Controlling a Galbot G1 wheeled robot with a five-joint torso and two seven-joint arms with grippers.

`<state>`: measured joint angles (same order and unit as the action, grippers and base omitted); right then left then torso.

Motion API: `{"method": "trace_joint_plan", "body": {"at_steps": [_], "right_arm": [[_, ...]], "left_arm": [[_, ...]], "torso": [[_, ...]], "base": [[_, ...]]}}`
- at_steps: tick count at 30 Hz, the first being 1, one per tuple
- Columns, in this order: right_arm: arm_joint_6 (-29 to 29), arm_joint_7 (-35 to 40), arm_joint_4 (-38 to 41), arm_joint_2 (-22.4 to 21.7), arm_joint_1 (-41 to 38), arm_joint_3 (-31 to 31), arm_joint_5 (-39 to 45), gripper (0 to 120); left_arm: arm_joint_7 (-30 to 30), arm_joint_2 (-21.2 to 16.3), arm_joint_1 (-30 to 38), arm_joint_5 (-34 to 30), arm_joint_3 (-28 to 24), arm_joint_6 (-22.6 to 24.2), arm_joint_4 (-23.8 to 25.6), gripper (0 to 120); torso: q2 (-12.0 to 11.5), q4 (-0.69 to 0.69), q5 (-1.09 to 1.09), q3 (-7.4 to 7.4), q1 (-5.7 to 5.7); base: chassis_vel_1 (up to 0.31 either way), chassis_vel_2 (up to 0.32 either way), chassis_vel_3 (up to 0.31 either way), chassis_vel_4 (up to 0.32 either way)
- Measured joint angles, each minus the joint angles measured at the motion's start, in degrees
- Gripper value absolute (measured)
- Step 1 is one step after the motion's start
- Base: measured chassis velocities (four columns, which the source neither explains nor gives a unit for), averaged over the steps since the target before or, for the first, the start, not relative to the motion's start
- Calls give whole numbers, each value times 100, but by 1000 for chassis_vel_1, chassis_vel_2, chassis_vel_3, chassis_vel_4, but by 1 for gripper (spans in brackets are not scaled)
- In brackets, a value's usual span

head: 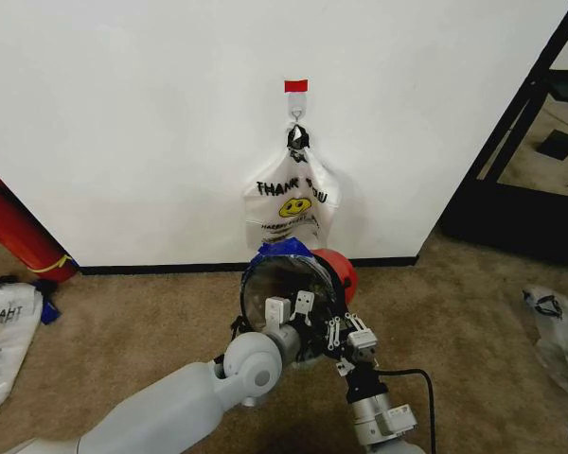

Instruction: Pick up the garbage bag from the wall and place it over the trash bin.

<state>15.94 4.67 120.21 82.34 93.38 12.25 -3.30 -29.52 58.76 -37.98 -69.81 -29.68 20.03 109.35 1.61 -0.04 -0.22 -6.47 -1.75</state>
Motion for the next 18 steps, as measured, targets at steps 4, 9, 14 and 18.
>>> {"method": "trace_joint_plan", "body": {"at_steps": [4, 9, 14, 18], "right_arm": [[0, 4, -24, 27, -14, 14, 42, 1], [-17, 40, -77, 111, -79, 64, 277, 1], [-175, 166, -176, 264, -255, 132, 845, 1], [-420, 339, -210, 367, -455, 244, 1691, 1]], "left_arm": [[16, 44, 8, -5, 66, -21, -25, 0], [-31, 0, -81, -12, 325, -50, 111, 0], [-127, -217, -349, 2, 886, 11, 466, 0], [-16, -583, -882, -4, 1706, 41, 1057, 0]], "torso": [[0, -1, -1, 0, 0], [0, -1, -2, 0, 0], [0, -1, -1, 0, 0], [0, 1, -2, 0, 0]], "base": [[0, 0, 0, 0], [0, 0, 0, 0], [0, 0, 0, 0], [0, 0, 0, 0]]}}
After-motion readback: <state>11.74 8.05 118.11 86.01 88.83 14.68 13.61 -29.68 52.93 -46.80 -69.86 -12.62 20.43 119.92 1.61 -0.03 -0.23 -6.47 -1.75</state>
